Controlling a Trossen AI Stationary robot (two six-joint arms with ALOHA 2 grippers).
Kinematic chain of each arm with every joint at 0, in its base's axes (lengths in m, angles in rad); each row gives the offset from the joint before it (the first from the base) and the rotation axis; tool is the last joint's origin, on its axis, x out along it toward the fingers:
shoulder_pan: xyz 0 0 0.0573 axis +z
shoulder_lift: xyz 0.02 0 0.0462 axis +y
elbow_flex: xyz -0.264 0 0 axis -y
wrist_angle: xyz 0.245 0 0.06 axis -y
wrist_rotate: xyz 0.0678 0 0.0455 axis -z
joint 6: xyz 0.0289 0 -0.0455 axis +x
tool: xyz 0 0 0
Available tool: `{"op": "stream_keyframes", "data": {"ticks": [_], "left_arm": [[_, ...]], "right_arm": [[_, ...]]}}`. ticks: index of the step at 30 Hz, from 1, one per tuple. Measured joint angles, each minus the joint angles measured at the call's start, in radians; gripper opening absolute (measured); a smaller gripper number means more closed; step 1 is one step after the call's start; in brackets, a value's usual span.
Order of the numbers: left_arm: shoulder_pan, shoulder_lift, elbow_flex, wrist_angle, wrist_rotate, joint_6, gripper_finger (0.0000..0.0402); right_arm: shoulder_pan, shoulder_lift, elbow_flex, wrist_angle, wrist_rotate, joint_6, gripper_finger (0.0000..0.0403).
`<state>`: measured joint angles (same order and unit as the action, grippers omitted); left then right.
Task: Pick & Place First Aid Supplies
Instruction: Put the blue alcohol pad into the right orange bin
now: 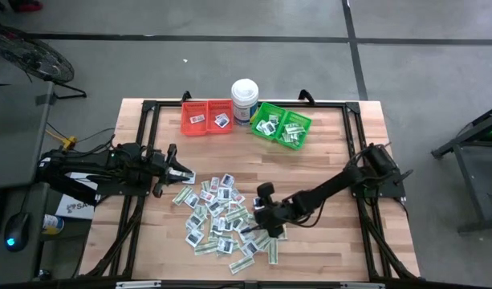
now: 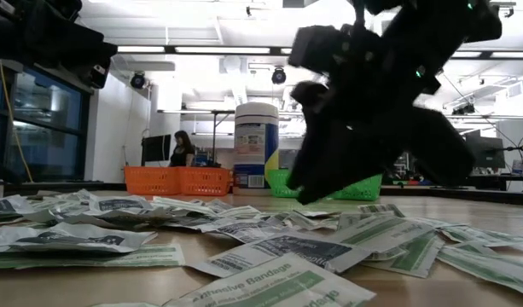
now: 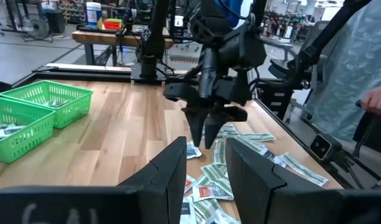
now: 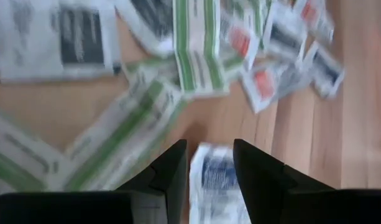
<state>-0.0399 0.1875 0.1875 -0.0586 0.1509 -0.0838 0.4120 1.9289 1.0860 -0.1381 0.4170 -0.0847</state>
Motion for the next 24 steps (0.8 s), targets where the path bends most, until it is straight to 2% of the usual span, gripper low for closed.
{"op": "stream_keyframes", "data": {"ticks": [4,7,15,24], "left_arm": [[0.0,0.0,0.0,0.0,0.0,0.0,0.011],[0.0,0.0,0.0,0.0,0.0,0.0,0.011],[0.0,0.0,0.0,0.0,-0.001,0.003,0.011],[0.0,0.0,0.0,0.0,-0.001,0.003,0.011]], "right_arm": [[-0.012,0.001,-0.002,-0.078,-0.051,0.06,0.0124],[-0.013,0.0,0.0,-0.126,-0.044,0.07,0.0124],[-0.027,-0.003,0.002,-0.183,-0.042,0.069,0.0124],[-0.074,-0.004,0.001,-0.221,-0.101,0.021,0.0124]]}}
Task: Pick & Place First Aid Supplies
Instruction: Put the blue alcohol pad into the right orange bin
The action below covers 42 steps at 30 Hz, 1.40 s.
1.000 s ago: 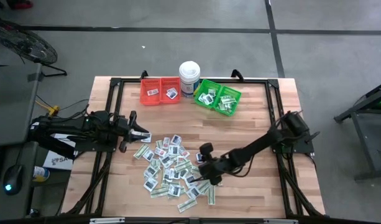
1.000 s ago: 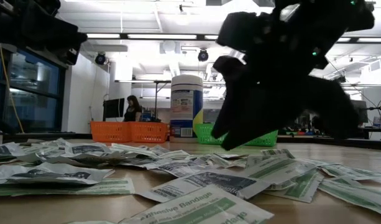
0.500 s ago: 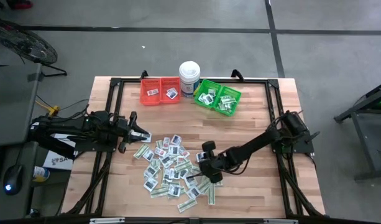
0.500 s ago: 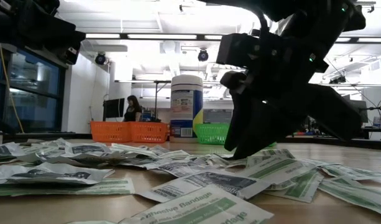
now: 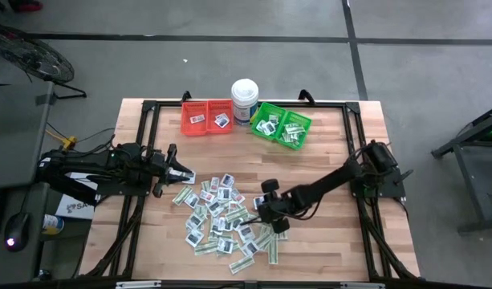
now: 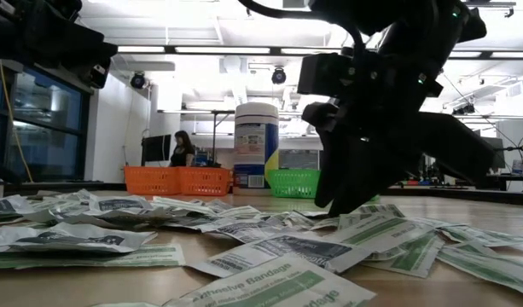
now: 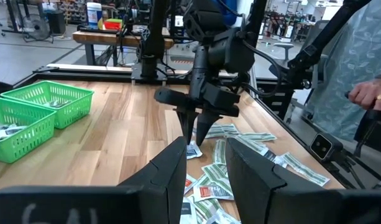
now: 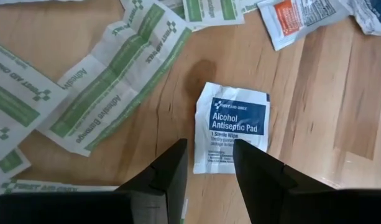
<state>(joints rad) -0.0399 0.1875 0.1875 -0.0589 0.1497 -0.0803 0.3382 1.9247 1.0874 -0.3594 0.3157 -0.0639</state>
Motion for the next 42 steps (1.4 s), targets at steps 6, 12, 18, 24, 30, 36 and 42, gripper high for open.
{"op": "stream_keyframes", "data": {"ticks": [6,12,18,24,30,36,42], "left_arm": [[0.0,0.0,0.0,0.0,-0.001,0.0,0.011],[0.0,0.0,0.0,0.0,-0.003,0.0,0.011],[0.0,0.0,0.0,0.0,-0.003,0.0,0.011],[0.0,0.0,0.0,-0.002,-0.004,0.0,0.011],[0.0,0.0,0.0,-0.003,-0.009,0.0,0.011],[0.0,0.0,0.0,-0.003,-0.013,-0.002,0.011],[0.0,0.0,0.0,-0.003,-0.013,-0.003,0.011]], "right_arm": [[-0.029,0.0,-0.001,-0.003,-0.049,-0.053,0.0124],[-0.076,0.001,-0.001,-0.015,-0.159,-0.048,0.0124],[-0.108,0.007,-0.001,-0.023,-0.256,-0.053,0.0124],[-0.121,0.013,0.0,-0.031,-0.315,-0.052,0.0123],[-0.124,0.018,0.001,-0.055,-0.317,-0.045,0.0089],[-0.122,0.024,0.003,-0.064,-0.314,-0.025,0.0024],[-0.121,0.023,0.011,-0.071,-0.288,0.017,0.0003]]}}
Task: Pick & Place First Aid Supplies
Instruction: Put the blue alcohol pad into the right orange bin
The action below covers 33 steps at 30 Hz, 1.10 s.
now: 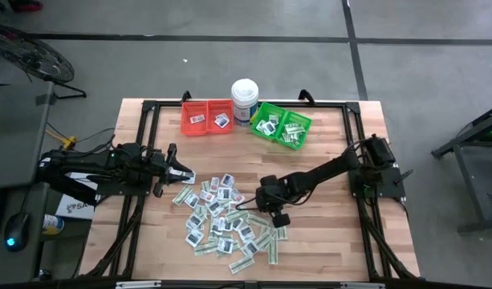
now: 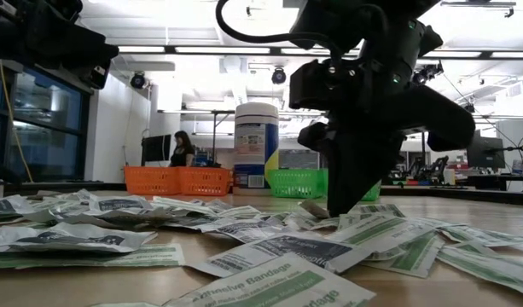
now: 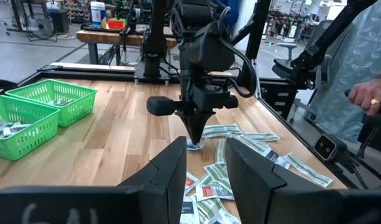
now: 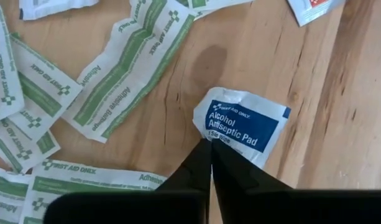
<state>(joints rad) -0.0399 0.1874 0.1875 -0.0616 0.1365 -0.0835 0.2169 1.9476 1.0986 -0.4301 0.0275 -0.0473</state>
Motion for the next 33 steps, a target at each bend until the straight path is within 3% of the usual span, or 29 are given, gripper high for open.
{"op": "stream_keyframes", "data": {"ticks": [9,17,24,33], "left_arm": [[0.0,0.0,0.0,0.0,-0.017,-0.06,0.011],[0.0,0.021,0.0,0.017,-0.153,-0.292,0.011],[0.0,0.137,0.0,0.15,-0.22,-0.387,0.011],[0.0,0.358,0.004,0.4,-0.262,-0.404,0.011]], "right_arm": [[0.021,0.018,0.155,-0.184,0.153,-0.029,0.0001],[0.012,0.016,0.344,-0.377,0.296,-0.148,0.0],[-0.012,0.014,0.476,-0.387,0.389,-0.231,0.0],[-0.028,0.013,0.602,-0.385,0.452,-0.276,0.0]]}}
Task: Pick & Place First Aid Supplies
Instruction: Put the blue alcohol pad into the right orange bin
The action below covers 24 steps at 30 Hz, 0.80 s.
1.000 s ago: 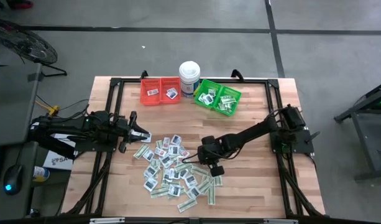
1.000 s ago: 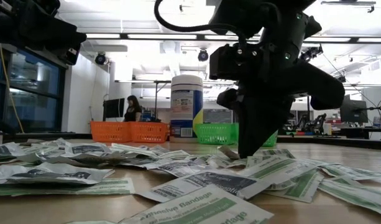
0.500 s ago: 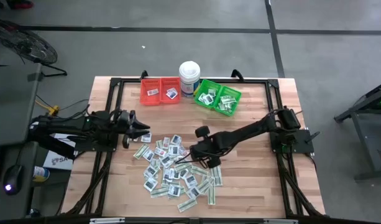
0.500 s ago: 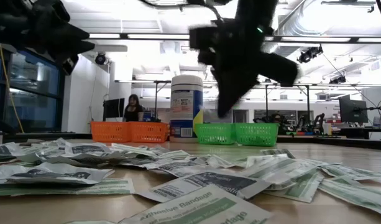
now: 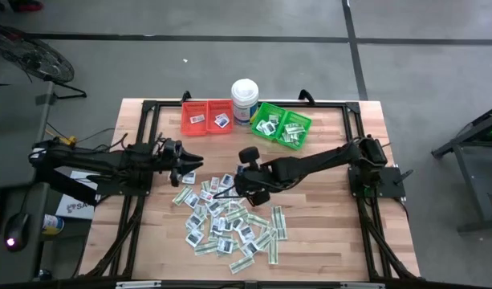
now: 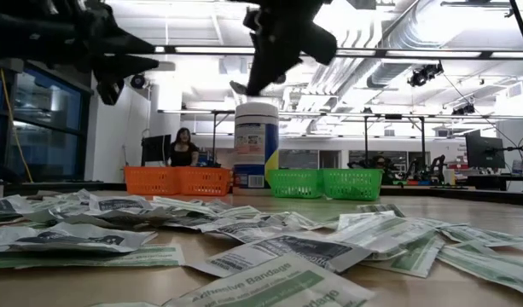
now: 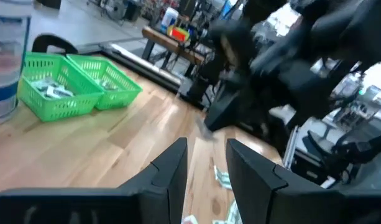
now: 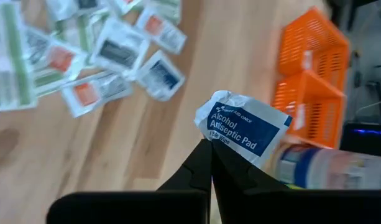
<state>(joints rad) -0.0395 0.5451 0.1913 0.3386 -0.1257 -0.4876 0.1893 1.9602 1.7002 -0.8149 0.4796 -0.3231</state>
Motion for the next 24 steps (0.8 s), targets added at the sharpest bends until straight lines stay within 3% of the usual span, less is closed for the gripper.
{"op": "stream_keyframes", "data": {"ticks": [16,24], "left_arm": [[0.001,0.415,0.249,0.019,0.023,0.014,0.011],[0.001,0.557,0.342,0.019,0.034,0.04,0.011]], "right_arm": [[0.0,-0.002,0.066,0.008,0.064,-0.019,0.0],[0.001,-0.002,0.066,-0.003,0.072,-0.019,0.0]]}}
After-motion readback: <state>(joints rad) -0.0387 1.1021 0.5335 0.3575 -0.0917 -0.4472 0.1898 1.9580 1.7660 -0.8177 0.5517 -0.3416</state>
